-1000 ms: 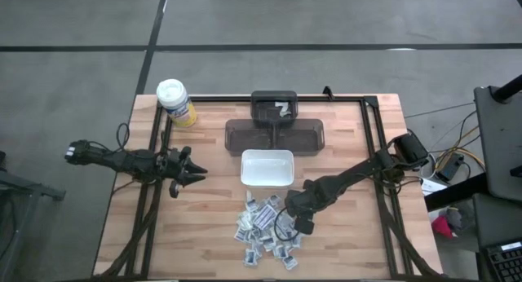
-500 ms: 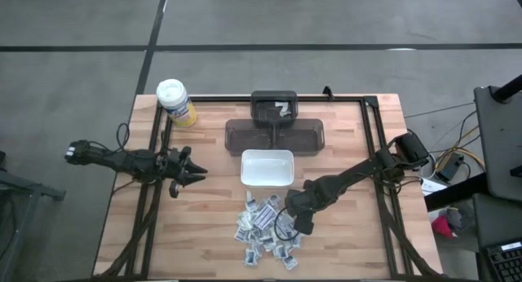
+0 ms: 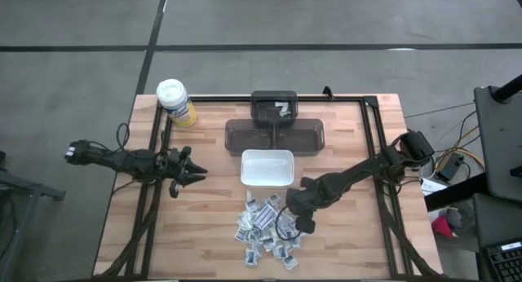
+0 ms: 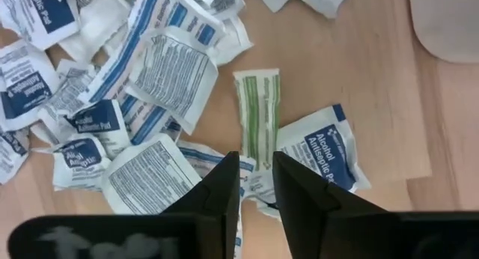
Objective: Pick & Place First Aid Supplies
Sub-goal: Put the green bandage into the top black bin
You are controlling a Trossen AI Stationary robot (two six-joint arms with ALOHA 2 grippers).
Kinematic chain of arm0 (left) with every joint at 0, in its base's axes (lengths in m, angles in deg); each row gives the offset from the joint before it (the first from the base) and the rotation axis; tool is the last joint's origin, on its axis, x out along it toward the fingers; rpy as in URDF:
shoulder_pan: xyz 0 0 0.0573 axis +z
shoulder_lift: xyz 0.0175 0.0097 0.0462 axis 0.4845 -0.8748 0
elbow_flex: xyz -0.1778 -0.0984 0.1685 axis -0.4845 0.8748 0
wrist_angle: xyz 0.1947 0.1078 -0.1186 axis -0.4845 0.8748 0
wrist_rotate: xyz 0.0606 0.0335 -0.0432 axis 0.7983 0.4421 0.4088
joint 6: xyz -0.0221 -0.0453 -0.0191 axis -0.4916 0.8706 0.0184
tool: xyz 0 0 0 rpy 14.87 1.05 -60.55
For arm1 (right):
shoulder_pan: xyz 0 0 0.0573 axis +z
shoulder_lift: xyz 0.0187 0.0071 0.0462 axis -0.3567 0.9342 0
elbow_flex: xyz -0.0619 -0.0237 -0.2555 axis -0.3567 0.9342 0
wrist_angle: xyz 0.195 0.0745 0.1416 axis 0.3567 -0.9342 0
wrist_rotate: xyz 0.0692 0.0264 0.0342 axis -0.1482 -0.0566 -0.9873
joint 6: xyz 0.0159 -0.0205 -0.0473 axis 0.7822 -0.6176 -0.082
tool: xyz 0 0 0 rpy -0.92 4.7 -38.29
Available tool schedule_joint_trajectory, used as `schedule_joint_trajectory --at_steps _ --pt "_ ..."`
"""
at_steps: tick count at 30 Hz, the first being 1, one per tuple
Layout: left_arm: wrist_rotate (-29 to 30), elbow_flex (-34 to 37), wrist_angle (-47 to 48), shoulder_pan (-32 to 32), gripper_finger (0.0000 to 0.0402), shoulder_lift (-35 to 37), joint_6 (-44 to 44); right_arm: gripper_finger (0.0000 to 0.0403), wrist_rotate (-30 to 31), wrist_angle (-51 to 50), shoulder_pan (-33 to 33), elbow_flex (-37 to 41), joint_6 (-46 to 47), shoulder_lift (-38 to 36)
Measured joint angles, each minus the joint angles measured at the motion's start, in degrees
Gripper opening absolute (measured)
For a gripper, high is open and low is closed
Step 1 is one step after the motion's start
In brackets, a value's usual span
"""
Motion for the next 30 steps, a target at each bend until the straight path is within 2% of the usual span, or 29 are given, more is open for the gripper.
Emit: schedule_joint_trajectory --at_steps 18,30 --pt "0.22 0.02 -0.31 0.00 0.0115 0.00 0.00 0.0104 1.11 4.65 -1.86 0.11 -9.42 2.80" --pt "0.23 0.02 -0.37 0.02 0.0115 -0.02 0.00 0.0106 1.33 5.32 -2.21 0.02 -10.83 4.95"
